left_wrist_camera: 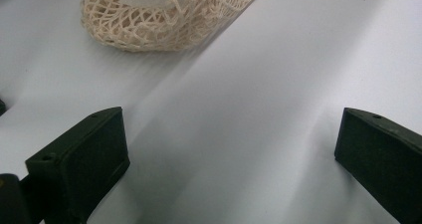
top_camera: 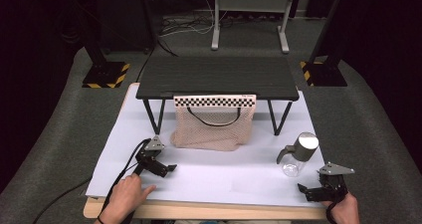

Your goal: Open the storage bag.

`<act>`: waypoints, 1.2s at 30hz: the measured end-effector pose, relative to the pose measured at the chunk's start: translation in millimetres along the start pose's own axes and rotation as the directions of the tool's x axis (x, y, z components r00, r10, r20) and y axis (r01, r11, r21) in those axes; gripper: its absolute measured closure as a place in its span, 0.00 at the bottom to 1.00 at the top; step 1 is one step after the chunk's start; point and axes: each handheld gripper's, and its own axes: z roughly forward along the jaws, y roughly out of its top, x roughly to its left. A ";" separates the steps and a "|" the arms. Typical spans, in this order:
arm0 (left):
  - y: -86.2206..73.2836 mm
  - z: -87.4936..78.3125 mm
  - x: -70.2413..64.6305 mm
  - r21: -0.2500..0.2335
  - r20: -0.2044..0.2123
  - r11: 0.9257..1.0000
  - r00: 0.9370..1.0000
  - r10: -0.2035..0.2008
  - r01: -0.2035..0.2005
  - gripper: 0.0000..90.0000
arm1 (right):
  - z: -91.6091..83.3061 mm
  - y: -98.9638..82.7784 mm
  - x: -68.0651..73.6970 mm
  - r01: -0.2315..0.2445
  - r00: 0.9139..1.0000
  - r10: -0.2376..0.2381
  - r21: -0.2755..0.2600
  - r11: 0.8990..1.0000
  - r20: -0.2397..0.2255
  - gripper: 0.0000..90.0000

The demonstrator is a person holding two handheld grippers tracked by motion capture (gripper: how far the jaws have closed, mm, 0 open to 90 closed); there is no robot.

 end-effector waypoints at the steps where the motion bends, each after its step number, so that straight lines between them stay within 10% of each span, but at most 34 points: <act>1: 0.0 0.0 0.2 -0.001 0.001 1.000 1.000 -0.001 0.001 0.00 | 0.0 0.0 -0.1 0.000 1.000 0.000 0.000 1.000 -0.001 0.00; 25: 2.2 -3.2 -1.7 0.007 0.006 0.999 0.999 -0.036 0.036 0.02 | 0.1 -0.6 -0.4 0.001 1.000 -0.001 -0.005 1.000 -0.002 0.00; 36: 21.4 -22.5 -17.2 -0.054 0.015 0.997 0.999 0.047 -0.046 0.00 | 0.0 -0.8 -0.4 0.001 1.000 -0.001 -0.006 1.000 -0.001 0.00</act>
